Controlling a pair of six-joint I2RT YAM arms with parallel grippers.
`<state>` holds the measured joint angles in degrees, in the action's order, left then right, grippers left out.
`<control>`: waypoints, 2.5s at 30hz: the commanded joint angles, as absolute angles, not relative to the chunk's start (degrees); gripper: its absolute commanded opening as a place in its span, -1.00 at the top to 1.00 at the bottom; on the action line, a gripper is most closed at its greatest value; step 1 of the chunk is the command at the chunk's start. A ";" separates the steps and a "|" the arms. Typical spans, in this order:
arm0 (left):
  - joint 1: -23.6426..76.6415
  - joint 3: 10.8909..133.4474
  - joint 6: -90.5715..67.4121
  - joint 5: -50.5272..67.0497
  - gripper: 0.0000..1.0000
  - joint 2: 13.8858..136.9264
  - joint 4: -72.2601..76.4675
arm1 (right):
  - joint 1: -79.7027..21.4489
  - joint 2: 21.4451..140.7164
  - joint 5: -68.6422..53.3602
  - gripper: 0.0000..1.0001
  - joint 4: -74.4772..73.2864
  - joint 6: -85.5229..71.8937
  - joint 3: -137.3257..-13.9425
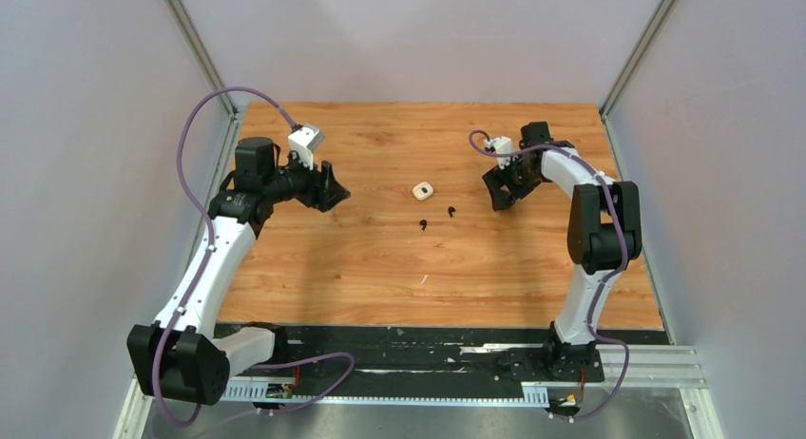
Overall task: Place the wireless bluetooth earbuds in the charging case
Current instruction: Place the charging case at the center of the board, then pick up the charging case at the center of the board.
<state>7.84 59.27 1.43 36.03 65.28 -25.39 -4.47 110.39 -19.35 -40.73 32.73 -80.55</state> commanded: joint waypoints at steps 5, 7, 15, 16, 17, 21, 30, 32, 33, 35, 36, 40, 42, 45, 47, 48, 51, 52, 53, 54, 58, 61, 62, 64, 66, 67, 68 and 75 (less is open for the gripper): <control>7.65 60.12 0.36 37.79 -0.46 64.09 -22.92 | -4.64 115.62 -14.82 -0.61 -42.31 41.70 -84.19; 7.65 59.92 0.42 37.72 -0.46 63.81 -22.60 | -4.64 116.57 -14.10 -0.59 -42.29 41.92 -84.69; 7.65 59.08 0.33 37.98 -0.46 63.08 -22.50 | -4.58 117.37 -12.93 -0.39 -41.24 41.36 -85.02; 7.65 59.11 0.30 38.11 -0.46 63.09 -22.41 | -4.65 117.12 -12.87 -0.32 -41.15 41.50 -84.79; 7.65 59.13 0.32 38.27 -0.46 63.23 -22.26 | -4.65 116.80 -12.88 -0.23 -41.18 41.67 -84.33; 7.65 59.27 0.32 38.75 -0.45 63.41 -21.72 | -4.64 115.41 -14.42 0.12 -42.12 41.89 -84.42; 8.71 59.34 3.80 43.93 -0.40 64.50 -19.52 | -4.48 110.37 -34.31 0.49 -55.73 32.07 -92.45; 9.89 59.93 5.91 43.88 -0.40 65.38 -19.97 | -4.54 109.12 -36.92 0.52 -55.98 29.50 -92.67; 10.65 60.58 6.43 43.87 -0.40 65.74 -20.18 | -4.51 108.74 -37.82 0.52 -56.04 28.65 -92.78; 11.44 61.58 7.18 43.97 -0.40 66.80 -20.82 | -4.52 108.25 -38.03 0.48 -55.86 27.79 -92.97; 11.61 61.90 7.29 44.00 -0.40 67.35 -20.98 | -4.42 108.08 -37.36 0.37 -54.69 27.40 -92.82; 12.26 62.89 7.43 43.93 -0.40 67.91 -21.37 | -4.47 109.44 -31.66 -0.35 -49.65 27.42 -93.34; 12.30 63.31 7.87 43.75 -0.40 67.89 -22.12 | -4.52 111.99 -28.86 -0.54 -49.04 28.59 -95.41; 12.28 63.47 9.18 43.60 -0.41 67.35 -23.27 | -4.57 115.90 -26.17 -0.61 -47.77 31.39 -97.33; 12.30 63.54 9.92 43.82 -0.41 66.84 -24.16 | -4.54 117.56 -25.26 -0.59 -47.31 34.19 -97.88; 12.26 63.58 10.15 44.00 -0.41 66.41 -24.39 | -4.51 118.17 -24.97 -0.55 -47.14 36.13 -97.84; 12.30 63.45 11.83 44.36 -0.41 65.17 -24.71 | -4.54 118.75 -25.32 -0.36 -47.11 40.55 -97.06; 12.30 63.63 12.46 44.37 -0.41 65.11 -25.25 | -4.53 118.59 -25.75 -0.33 -47.08 41.79 -96.55; 12.30 63.92 13.44 44.34 -0.41 65.17 -25.59 | -4.46 118.15 -26.35 -0.33 -47.02 43.12 -95.93; 12.30 64.30 13.84 44.10 -0.42 65.28 -26.39 | -4.55 117.86 -26.89 -0.34 -46.87 44.22 -95.33; 12.30 65.37 14.86 43.32 -0.41 66.51 -27.60 | -4.65 118.39 -26.72 -0.36 -46.93 46.05 -94.94; 12.30 65.55 13.50 43.76 -0.42 67.22 -26.10 | -4.60 119.57 -25.45 -0.36 -47.12 46.28 -95.11; 12.30 65.72 13.17 43.81 -0.42 67.36 -25.84 | -4.57 119.76 -25.33 -0.36 -47.33 46.53 -95.03; 12.30 65.99 12.72 43.87 -0.41 67.69 -25.53 | -4.61 120.03 -25.23 -0.35 -47.58 46.70 -94.61; 12.30 66.09 12.46 43.60 -0.41 67.91 -25.31 | -4.59 120.32 -25.37 -0.33 -47.53 46.48 -94.33; 12.30 65.96 12.12 43.18 -0.41 67.93 -24.76 | -4.65 120.48 -25.59 -0.32 -47.55 46.04 -94.39; 12.30 65.53 11.03 42.86 -0.41 67.89 -24.38 | -4.70 120.56 -26.03 -0.30 -47.59 45.59 -94.44; 12.30 64.18 5.66 39.44 -0.41 68.22 -20.43 | -6.49 121.51 -26.14 -0.15 -47.45 43.53 -93.64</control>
